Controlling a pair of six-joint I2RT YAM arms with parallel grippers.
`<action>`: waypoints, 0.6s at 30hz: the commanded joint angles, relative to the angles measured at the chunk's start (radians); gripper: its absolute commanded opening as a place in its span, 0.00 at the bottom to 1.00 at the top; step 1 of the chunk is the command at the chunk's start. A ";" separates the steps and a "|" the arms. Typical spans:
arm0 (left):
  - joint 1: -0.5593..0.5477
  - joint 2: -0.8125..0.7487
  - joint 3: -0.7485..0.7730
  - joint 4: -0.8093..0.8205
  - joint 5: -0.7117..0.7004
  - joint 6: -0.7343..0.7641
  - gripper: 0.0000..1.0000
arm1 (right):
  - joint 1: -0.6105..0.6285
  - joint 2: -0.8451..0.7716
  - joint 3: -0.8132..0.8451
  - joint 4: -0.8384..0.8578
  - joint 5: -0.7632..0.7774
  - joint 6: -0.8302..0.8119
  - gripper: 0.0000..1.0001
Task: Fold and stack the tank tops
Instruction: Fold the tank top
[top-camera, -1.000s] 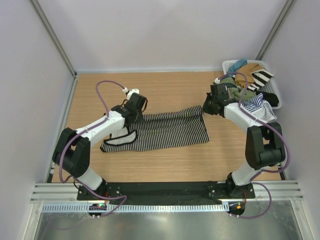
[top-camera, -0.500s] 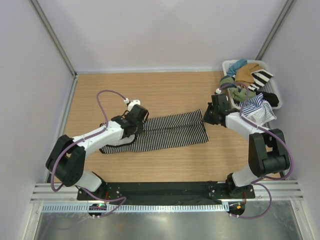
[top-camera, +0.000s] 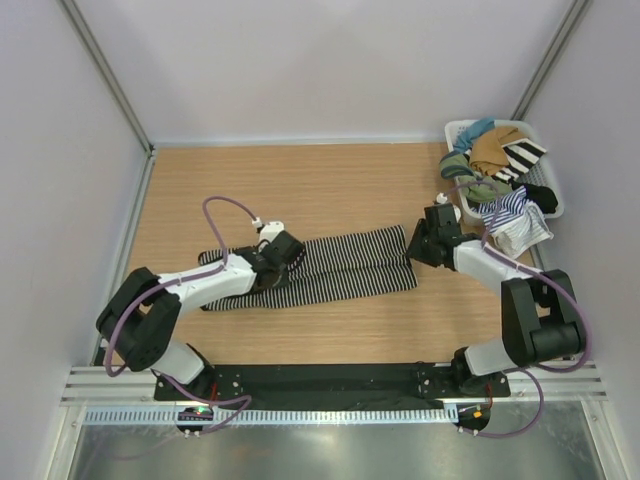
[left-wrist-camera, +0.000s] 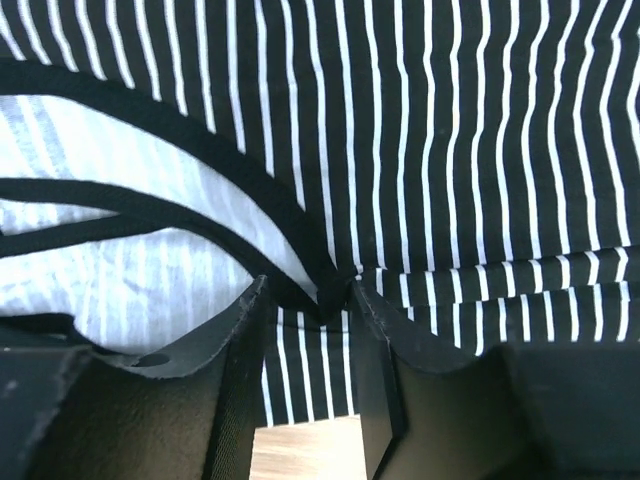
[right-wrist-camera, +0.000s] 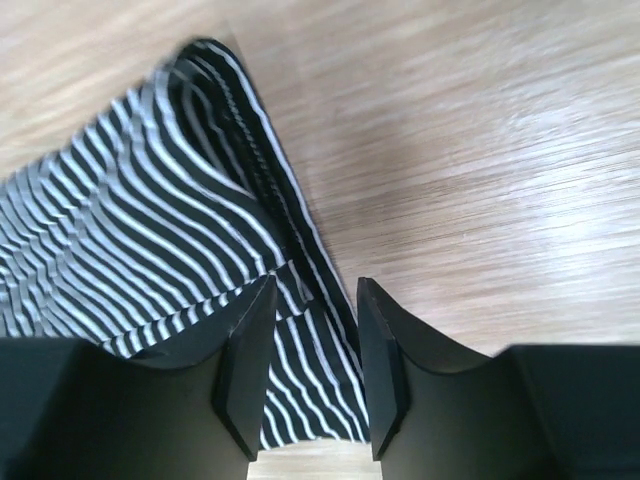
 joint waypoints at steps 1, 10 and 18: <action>-0.009 -0.067 0.010 -0.021 -0.062 -0.023 0.40 | 0.012 -0.107 0.031 -0.009 0.072 -0.004 0.45; -0.009 -0.146 0.075 -0.087 -0.075 -0.014 0.44 | 0.021 -0.041 0.163 -0.069 0.015 -0.030 0.54; 0.019 -0.127 0.112 -0.095 -0.048 -0.006 0.45 | 0.038 0.002 0.094 -0.006 0.009 -0.015 0.47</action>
